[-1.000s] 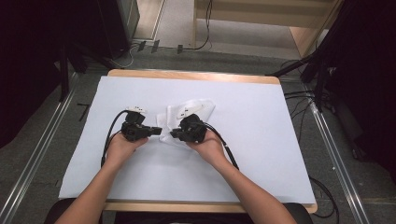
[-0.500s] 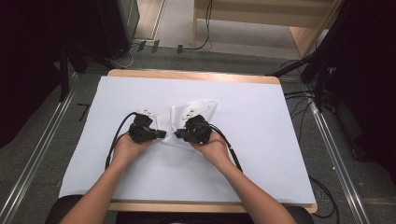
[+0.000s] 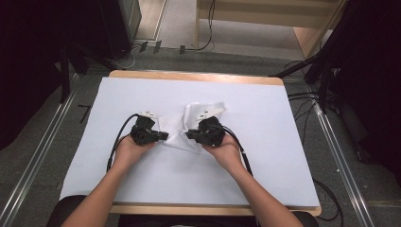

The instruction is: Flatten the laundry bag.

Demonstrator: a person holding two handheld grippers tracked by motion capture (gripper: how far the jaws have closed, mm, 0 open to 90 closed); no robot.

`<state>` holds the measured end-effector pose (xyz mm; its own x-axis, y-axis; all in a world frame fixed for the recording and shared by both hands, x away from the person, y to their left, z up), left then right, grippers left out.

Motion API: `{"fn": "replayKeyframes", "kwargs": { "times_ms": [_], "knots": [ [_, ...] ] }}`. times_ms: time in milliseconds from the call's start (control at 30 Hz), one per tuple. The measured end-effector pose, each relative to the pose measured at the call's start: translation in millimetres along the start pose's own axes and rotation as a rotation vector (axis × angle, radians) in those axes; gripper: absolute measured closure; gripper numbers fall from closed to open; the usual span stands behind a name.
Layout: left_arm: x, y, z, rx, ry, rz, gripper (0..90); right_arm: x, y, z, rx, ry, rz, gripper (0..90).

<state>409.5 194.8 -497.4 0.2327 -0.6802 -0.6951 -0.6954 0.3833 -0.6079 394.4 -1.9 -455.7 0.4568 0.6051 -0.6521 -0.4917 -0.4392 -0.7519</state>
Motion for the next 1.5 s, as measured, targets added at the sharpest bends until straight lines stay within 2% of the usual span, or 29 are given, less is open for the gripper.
{"fn": "replayKeyframes", "kwargs": {
  "times_ms": [467, 967, 1500],
  "knots": [
    [-0.4, -1.0, 0.9, 0.003, 0.006, 0.018, 90.0, -24.9, 20.3, -8.1, 0.04, 0.03, 0.011, 88.9],
    [-0.3, -2.4, 1.9, -0.004, 0.021, 0.029, 90.0, -51.3, 45.2, -28.2, 0.102, 0.08, 0.012, 89.9],
    [0.0, -5.9, 5.6, -0.009, 0.028, 0.036, 90.0, -69.4, 71.6, -31.8, 0.14, 0.107, 0.045, 90.0]
  ]
}}
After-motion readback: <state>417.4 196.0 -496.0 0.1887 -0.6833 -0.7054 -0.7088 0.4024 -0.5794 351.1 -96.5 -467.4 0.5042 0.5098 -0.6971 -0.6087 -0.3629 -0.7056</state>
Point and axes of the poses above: each handheld gripper's, and its own axes: x roughly forward along the jaws, y roughly out of its underside, z roughly to its left, the point moved 5 cm from there along x, roughly forward along the jaws, and after that the axes turned 9 degrees about y, right-handed, at the moved point
